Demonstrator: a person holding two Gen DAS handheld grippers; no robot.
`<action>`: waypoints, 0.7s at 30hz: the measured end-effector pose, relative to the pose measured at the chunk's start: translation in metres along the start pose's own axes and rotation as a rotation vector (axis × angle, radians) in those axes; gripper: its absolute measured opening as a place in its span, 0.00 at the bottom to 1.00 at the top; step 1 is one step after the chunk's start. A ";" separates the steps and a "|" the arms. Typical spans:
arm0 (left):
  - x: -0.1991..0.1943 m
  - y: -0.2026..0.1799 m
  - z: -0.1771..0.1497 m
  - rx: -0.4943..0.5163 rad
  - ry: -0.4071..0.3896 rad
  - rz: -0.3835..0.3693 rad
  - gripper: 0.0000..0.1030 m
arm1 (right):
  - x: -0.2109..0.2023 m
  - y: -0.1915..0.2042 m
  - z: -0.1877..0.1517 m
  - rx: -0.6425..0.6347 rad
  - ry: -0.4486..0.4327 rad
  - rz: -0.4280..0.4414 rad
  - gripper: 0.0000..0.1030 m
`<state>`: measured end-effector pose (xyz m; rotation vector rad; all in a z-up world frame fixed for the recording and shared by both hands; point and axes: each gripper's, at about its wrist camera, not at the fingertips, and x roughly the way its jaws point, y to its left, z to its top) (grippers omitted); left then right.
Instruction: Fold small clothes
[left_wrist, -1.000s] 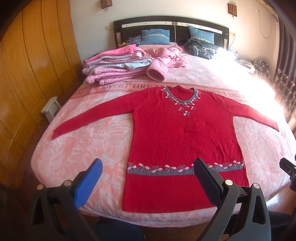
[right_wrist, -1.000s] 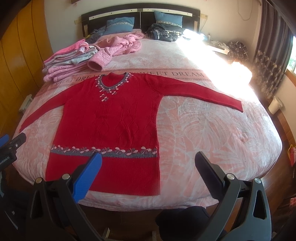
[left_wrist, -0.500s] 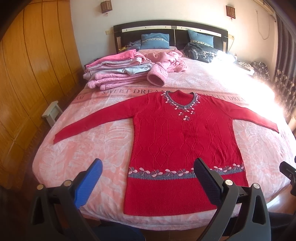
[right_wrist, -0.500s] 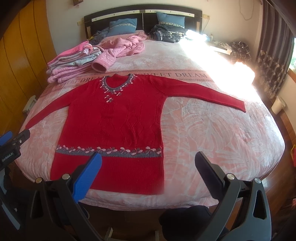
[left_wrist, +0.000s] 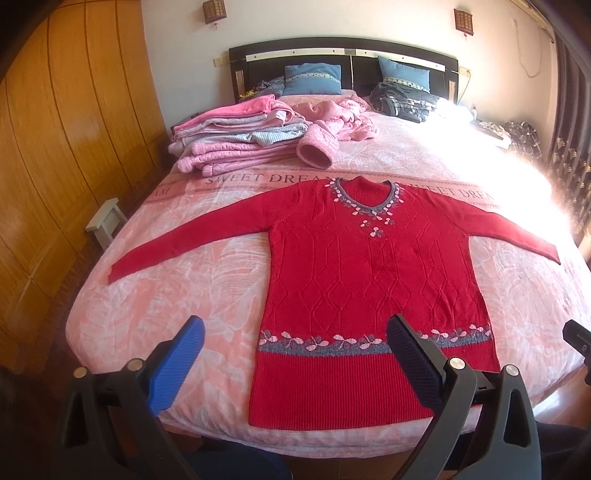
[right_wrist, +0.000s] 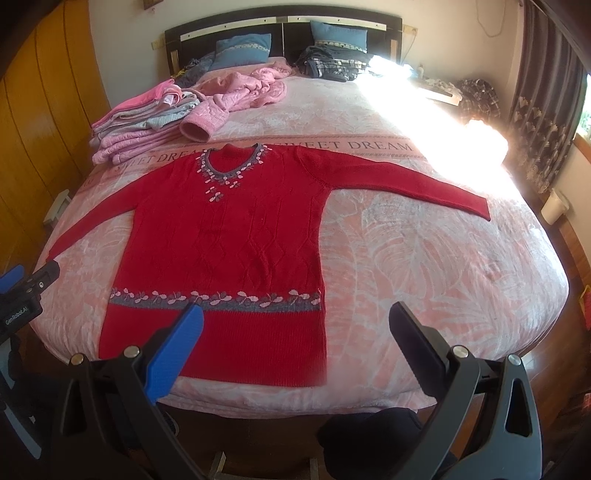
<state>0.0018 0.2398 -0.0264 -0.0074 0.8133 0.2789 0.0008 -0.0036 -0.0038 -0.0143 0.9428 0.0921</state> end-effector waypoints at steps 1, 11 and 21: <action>0.000 0.000 -0.001 0.000 0.002 0.001 0.96 | 0.001 0.000 0.000 0.000 0.002 0.001 0.97; 0.001 0.004 0.001 -0.010 -0.004 0.012 0.96 | 0.002 0.000 -0.001 0.002 0.000 -0.005 0.97; 0.006 0.002 0.003 0.007 0.004 0.009 0.96 | 0.004 -0.005 0.002 0.020 0.021 0.028 0.97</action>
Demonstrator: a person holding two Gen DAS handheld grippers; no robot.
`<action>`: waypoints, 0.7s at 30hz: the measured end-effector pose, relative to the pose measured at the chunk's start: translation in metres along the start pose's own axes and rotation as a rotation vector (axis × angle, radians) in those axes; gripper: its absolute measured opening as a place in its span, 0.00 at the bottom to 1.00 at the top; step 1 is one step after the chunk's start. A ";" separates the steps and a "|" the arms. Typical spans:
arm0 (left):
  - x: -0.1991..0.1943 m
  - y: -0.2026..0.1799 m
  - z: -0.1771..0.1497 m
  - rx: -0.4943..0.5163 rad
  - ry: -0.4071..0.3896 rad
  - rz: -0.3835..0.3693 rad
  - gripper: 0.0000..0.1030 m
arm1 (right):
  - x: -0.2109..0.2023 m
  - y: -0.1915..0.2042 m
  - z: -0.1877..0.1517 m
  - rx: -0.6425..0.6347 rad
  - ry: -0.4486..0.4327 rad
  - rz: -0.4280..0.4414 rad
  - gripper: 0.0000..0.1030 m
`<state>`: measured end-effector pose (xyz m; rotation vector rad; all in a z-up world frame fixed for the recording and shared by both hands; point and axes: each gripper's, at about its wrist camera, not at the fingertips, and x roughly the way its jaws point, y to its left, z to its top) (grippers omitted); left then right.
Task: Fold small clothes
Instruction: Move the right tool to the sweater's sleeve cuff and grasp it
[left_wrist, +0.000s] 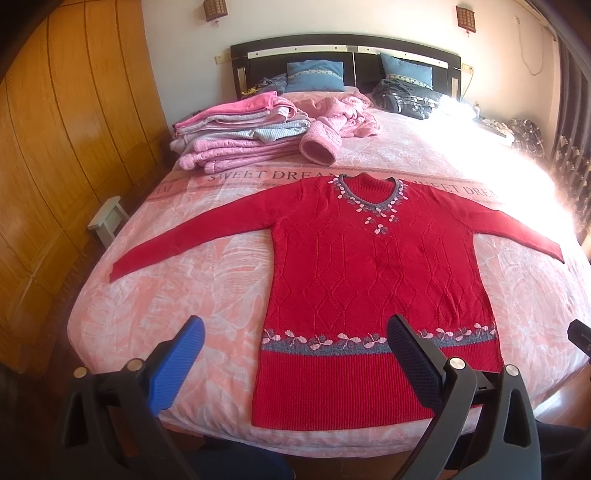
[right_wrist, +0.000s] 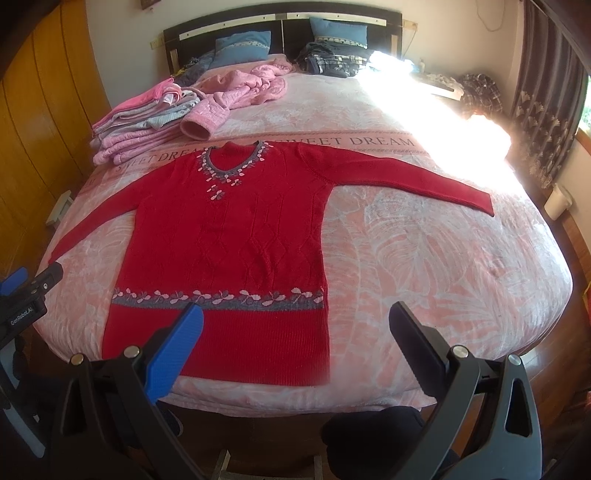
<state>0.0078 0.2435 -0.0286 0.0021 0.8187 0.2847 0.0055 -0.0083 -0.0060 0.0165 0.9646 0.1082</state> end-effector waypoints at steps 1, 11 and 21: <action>0.004 -0.002 0.002 0.006 0.002 -0.001 0.96 | 0.002 -0.002 0.003 0.006 0.013 0.013 0.97; 0.075 -0.030 0.070 -0.001 0.123 -0.002 0.96 | 0.081 -0.126 0.093 0.241 0.090 0.004 0.97; 0.188 -0.066 0.126 -0.032 0.082 0.015 0.96 | 0.226 -0.310 0.138 0.519 0.181 -0.079 0.97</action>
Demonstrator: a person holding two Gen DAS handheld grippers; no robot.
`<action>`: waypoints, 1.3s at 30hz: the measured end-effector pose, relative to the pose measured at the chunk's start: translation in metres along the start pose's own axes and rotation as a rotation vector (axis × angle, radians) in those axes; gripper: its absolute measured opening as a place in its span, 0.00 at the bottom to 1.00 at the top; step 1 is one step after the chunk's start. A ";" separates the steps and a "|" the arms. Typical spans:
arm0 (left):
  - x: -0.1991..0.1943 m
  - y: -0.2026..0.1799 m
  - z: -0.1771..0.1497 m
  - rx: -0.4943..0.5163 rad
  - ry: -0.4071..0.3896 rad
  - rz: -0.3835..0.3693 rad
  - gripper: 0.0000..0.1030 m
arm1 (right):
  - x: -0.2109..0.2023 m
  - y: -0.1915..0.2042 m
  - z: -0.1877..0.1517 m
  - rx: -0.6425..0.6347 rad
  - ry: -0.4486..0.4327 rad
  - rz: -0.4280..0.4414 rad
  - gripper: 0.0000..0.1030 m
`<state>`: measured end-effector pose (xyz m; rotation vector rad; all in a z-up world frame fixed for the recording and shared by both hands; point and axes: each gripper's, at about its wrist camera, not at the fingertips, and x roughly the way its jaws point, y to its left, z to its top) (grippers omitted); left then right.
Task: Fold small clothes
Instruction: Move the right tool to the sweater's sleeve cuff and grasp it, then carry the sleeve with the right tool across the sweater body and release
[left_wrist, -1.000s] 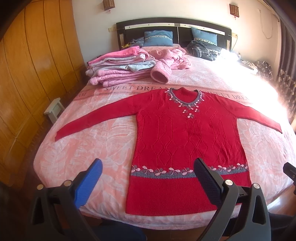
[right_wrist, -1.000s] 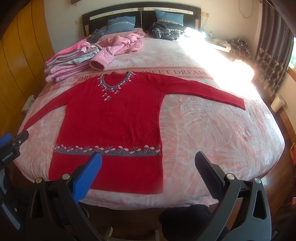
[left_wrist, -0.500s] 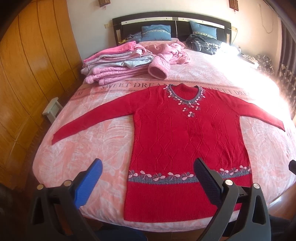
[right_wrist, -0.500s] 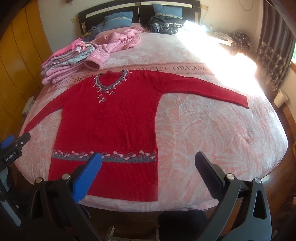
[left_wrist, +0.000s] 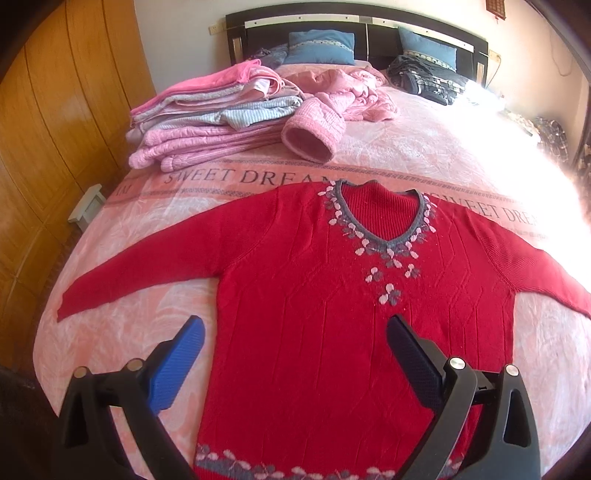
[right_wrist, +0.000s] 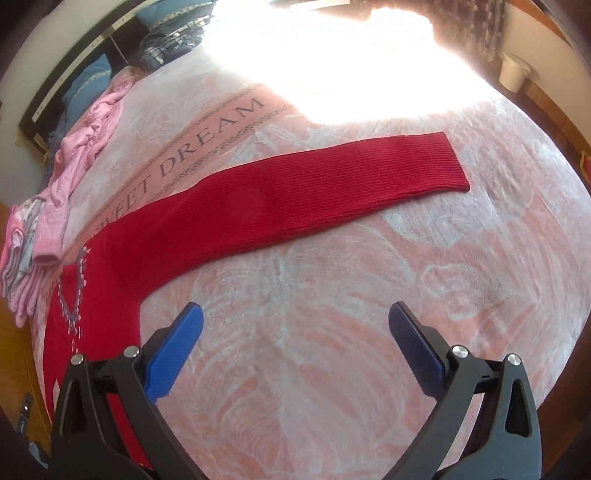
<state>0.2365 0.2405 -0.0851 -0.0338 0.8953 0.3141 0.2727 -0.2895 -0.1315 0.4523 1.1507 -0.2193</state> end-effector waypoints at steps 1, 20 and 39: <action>0.007 -0.004 0.004 0.005 -0.016 -0.008 0.96 | 0.012 -0.012 0.007 0.031 0.016 0.000 0.97; 0.086 -0.032 -0.005 0.124 -0.047 0.057 0.96 | 0.069 -0.119 0.081 0.299 -0.076 -0.007 0.52; 0.105 -0.004 0.000 0.059 -0.014 0.064 0.96 | 0.041 -0.046 0.083 0.095 -0.215 0.055 0.03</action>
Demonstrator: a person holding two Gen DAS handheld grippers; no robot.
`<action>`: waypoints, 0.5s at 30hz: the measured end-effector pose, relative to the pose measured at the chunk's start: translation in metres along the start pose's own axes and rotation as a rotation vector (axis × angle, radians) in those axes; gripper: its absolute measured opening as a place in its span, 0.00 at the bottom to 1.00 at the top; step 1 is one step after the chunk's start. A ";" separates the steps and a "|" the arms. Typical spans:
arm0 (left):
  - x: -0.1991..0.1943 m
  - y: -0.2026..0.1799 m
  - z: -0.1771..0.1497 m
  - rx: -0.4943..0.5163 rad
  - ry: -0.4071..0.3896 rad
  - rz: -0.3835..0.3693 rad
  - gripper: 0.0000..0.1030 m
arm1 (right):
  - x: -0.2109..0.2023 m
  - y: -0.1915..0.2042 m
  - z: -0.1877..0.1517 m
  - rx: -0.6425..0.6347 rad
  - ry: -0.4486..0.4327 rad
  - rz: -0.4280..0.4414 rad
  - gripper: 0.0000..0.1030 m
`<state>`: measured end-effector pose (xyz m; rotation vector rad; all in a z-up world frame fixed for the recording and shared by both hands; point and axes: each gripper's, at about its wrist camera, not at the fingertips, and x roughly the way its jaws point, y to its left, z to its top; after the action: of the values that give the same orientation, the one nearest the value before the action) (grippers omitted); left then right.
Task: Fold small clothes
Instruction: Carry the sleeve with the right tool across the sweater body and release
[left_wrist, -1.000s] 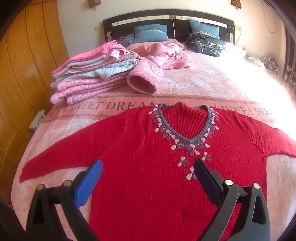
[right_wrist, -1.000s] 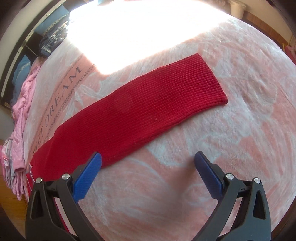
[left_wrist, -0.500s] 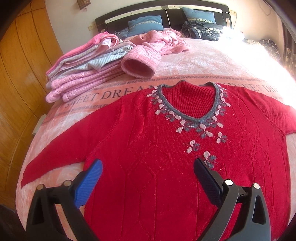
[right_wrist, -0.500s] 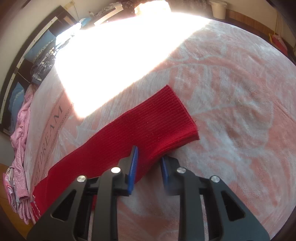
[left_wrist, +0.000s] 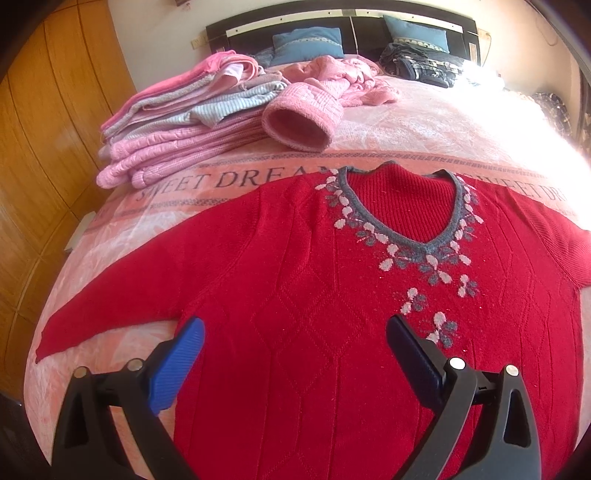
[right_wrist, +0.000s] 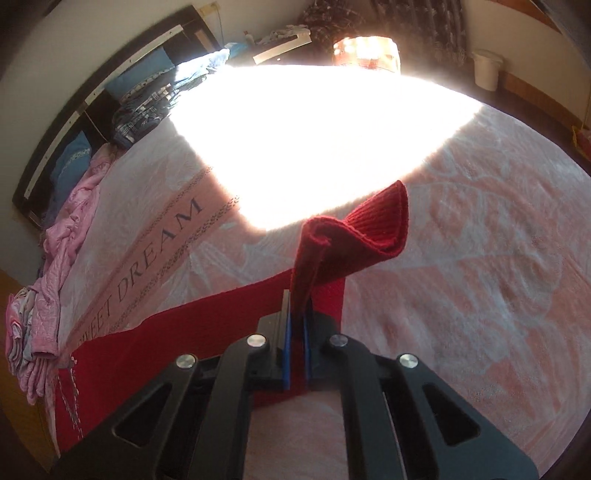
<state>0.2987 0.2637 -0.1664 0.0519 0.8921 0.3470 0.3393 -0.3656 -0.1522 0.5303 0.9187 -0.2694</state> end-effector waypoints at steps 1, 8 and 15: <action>0.003 0.004 0.001 -0.010 0.006 0.000 0.96 | 0.003 0.014 -0.003 -0.032 0.005 0.001 0.03; 0.023 0.025 0.009 -0.080 0.044 -0.023 0.96 | 0.012 0.121 -0.037 -0.218 0.059 0.115 0.03; 0.026 0.034 0.011 -0.090 0.036 -0.065 0.96 | 0.013 0.226 -0.092 -0.413 0.131 0.245 0.03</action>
<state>0.3129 0.3053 -0.1725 -0.0660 0.9108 0.3282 0.3832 -0.1261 -0.1360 0.2748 0.9934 0.1781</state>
